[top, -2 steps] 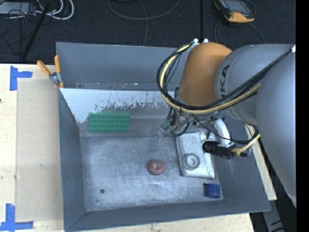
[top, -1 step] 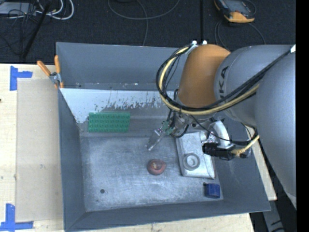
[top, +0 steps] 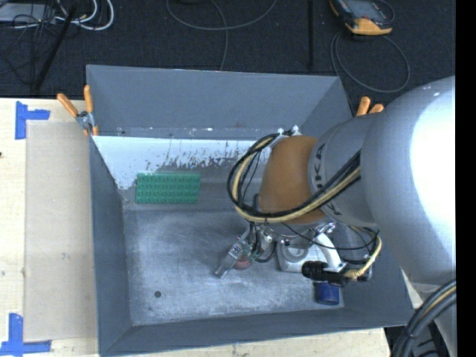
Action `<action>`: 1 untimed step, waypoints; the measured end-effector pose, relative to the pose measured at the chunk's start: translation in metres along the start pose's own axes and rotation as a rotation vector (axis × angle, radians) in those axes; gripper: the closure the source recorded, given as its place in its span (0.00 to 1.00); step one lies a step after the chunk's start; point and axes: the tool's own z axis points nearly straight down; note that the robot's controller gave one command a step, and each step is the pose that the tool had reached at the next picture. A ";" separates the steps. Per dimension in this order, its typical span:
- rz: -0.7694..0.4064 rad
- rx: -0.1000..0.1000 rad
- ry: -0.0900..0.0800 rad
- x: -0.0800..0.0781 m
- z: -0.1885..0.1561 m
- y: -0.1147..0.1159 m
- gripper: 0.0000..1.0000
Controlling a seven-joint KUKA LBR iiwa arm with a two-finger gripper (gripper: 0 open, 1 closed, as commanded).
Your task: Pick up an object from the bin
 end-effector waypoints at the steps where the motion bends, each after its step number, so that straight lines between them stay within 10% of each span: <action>1: 0.002 -0.003 0.002 0.000 -0.003 0.002 1.00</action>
Offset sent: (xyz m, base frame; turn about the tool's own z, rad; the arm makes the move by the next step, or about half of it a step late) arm 0.0000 0.0000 0.0000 0.0000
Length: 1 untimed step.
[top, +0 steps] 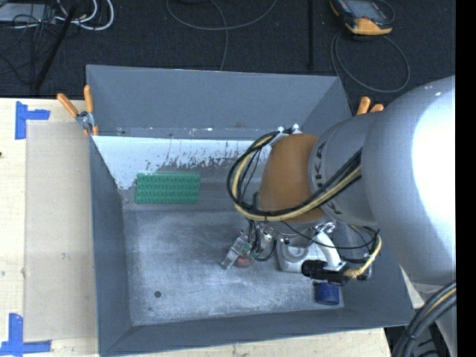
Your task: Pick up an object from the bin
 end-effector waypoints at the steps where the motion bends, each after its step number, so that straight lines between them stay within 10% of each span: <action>1: -0.049 0.000 -0.006 -0.008 -0.131 0.003 1.00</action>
Offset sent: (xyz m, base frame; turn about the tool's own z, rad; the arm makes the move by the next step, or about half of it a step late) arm 0.0057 -0.0034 0.1273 -0.0532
